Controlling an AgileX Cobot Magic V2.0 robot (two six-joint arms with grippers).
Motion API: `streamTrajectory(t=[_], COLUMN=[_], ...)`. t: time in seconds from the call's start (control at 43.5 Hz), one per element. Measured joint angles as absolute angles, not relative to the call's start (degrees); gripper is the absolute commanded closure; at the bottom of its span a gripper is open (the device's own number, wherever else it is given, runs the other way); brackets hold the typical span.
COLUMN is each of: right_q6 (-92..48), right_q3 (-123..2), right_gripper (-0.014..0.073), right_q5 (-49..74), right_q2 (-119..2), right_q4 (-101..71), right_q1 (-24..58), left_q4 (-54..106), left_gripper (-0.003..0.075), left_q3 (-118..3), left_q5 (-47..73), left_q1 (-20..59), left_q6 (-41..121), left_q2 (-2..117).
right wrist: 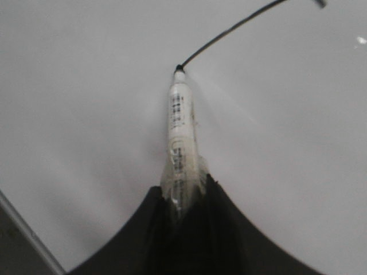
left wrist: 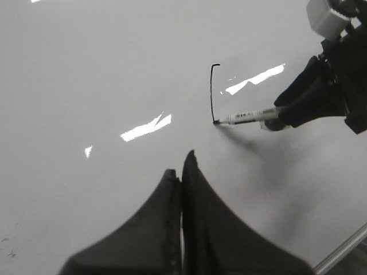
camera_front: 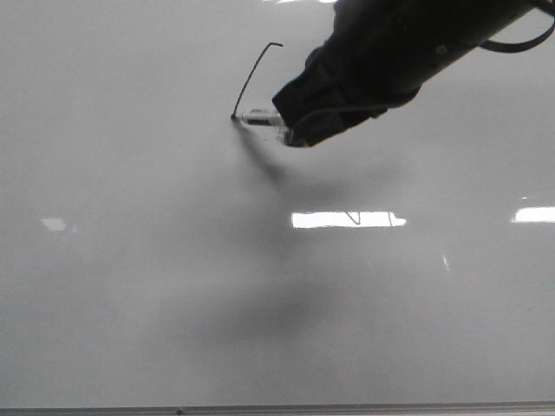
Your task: Write number 6 on whiteboard
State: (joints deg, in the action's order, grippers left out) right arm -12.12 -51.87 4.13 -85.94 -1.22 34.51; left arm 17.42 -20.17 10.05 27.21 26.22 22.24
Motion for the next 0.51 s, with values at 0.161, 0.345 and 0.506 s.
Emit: streamTrajectory(t=[0.161,0.345,0.506], right_q6=[-12.2,-12.2,-12.2], right_q3=[-51.4,-51.2,-52.8], right_gripper=[0.0654,0.0654,0.0654], right_q5=[6.5,6.8,6.5], right_q2=[-84.7,-81.7,-82.9], right_q4=[-1.0,-0.7,-0.5], right_q1=[32.9,29.8,30.5], left_q4=[17.4,17.4,17.4], left_gripper=[0.0741,0.0741,0.0741], left_q3=[-20.2,-20.2,-20.2], left_q5=[10.1,10.1,10.1], left_q1=[27.2,27.2,27.2], left_q6=[26.2,26.2,26.2], left_q2=[22.2,22.2,22.2])
